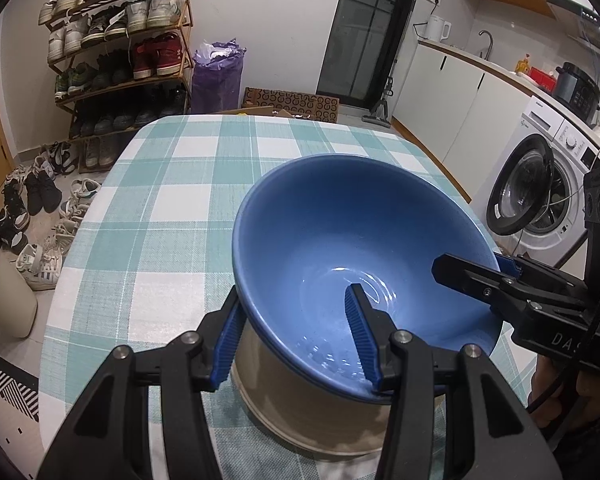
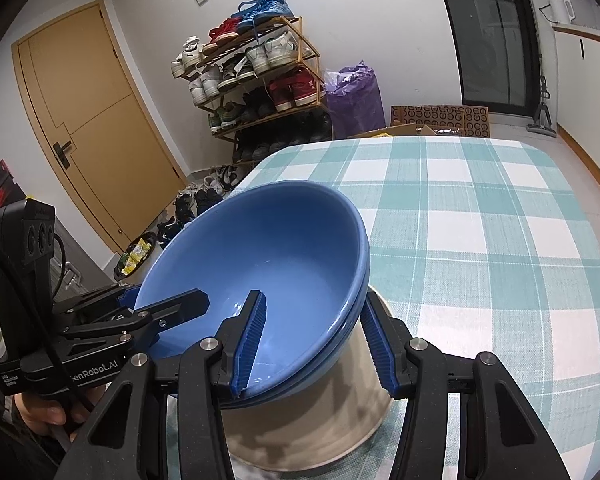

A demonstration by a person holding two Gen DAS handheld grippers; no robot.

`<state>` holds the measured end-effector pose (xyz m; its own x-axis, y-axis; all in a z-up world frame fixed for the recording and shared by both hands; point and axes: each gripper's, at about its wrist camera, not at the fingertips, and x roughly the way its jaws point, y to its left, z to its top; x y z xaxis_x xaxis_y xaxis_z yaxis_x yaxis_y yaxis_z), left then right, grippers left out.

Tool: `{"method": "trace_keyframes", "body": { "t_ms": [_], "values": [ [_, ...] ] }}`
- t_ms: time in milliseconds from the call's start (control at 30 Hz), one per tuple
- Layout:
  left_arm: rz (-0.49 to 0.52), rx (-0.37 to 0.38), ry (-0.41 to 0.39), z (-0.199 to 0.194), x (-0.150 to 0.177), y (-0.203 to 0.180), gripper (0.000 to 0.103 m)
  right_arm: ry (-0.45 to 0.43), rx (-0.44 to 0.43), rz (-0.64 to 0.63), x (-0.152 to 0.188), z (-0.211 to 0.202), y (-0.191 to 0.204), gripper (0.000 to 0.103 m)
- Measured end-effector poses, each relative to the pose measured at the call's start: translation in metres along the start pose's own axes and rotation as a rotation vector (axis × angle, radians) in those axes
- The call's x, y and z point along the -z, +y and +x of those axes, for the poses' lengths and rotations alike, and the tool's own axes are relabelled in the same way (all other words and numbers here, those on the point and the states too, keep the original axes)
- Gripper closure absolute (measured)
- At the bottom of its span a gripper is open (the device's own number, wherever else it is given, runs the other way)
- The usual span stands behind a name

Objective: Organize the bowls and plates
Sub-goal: 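Lower the held bowl stack with both grippers onto the cream plates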

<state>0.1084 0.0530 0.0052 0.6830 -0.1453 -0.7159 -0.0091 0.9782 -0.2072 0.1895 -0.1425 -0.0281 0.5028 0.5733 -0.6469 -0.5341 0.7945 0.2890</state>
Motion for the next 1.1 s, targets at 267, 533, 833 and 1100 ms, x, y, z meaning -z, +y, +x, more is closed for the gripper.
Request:
{"method": "trace_keyframes", "body": {
  "t_ms": [267,533,833,1100],
  "values": [
    [0.003,-0.001,0.018,0.012,0.001,-0.001,0.054,0.018,0.017,0.002,0.003,0.008,-0.006,0.052],
    [0.002,-0.004,0.013,0.015,-0.001,0.002,0.054,0.011,0.025,-0.012,0.002,0.012,-0.006,0.052],
    [0.002,-0.007,0.008,0.016,-0.002,0.002,0.054,0.01,0.035,-0.025,-0.001,0.016,-0.005,0.052],
    [0.005,-0.014,0.002,0.015,0.0,0.001,0.053,0.011,0.037,-0.026,-0.001,0.017,-0.004,0.052]
  ]
}}
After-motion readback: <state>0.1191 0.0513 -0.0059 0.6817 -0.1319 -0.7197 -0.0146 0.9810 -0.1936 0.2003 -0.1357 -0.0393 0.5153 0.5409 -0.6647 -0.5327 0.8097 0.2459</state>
